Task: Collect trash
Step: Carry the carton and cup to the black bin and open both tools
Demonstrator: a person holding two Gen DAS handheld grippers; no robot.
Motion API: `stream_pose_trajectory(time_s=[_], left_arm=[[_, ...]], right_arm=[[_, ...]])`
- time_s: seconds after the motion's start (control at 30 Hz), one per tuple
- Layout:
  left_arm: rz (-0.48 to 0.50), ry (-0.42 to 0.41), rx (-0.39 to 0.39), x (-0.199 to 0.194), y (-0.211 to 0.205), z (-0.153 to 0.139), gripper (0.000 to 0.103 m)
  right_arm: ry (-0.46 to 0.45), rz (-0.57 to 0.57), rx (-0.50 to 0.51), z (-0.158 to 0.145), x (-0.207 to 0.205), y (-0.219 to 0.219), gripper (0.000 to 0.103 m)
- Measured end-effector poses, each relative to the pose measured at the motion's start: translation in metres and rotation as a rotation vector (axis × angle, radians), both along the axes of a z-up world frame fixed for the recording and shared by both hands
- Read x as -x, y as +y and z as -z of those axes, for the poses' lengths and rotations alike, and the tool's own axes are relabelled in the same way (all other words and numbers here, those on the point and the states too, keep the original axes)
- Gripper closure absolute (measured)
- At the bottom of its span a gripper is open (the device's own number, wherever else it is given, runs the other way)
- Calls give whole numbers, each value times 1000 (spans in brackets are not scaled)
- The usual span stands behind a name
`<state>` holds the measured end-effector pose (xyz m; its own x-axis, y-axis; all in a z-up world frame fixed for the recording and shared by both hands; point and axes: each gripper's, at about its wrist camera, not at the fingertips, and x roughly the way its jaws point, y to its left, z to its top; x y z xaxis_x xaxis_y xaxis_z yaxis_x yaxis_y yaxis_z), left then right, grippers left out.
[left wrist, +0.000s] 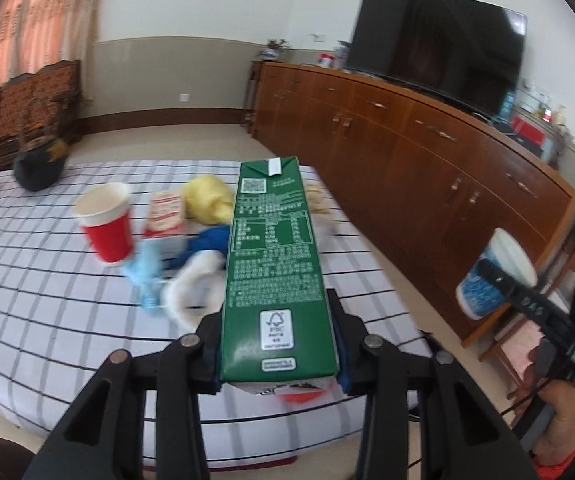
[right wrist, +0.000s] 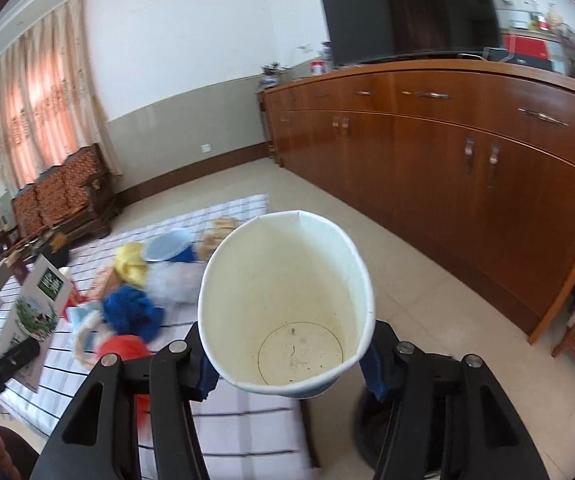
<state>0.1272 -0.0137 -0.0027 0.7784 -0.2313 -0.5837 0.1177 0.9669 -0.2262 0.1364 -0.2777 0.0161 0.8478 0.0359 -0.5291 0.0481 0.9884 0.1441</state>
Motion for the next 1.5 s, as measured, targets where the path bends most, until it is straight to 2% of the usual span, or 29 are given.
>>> stream_pose_trajectory(time_s=[0.3, 0.6, 0.93, 1.07, 1.3, 1.37, 1.43, 1.5], left_arm=[[237, 50, 28, -13, -116, 5, 62], [354, 144, 11, -24, -202, 35, 62], [361, 247, -65, -39, -250, 88, 62], [365, 286, -96, -46, -263, 113, 62], [384, 325, -156, -60, -285, 136, 60], [379, 340, -168, -67, -291, 139, 55], [380, 333, -184, -71, -298, 140, 44], [366, 313, -206, -73, -301, 137, 42]], right_arm=[[133, 120, -5, 42, 8, -93, 44], [253, 146, -70, 96, -4, -164, 45], [407, 157, -142, 157, -24, -201, 44], [432, 162, -151, 170, -26, -205, 42], [477, 204, -198, 188, -36, -219, 38], [474, 221, -214, 188, -38, -223, 24], [470, 232, -240, 188, -39, -226, 21], [472, 253, -253, 190, -39, -230, 21]])
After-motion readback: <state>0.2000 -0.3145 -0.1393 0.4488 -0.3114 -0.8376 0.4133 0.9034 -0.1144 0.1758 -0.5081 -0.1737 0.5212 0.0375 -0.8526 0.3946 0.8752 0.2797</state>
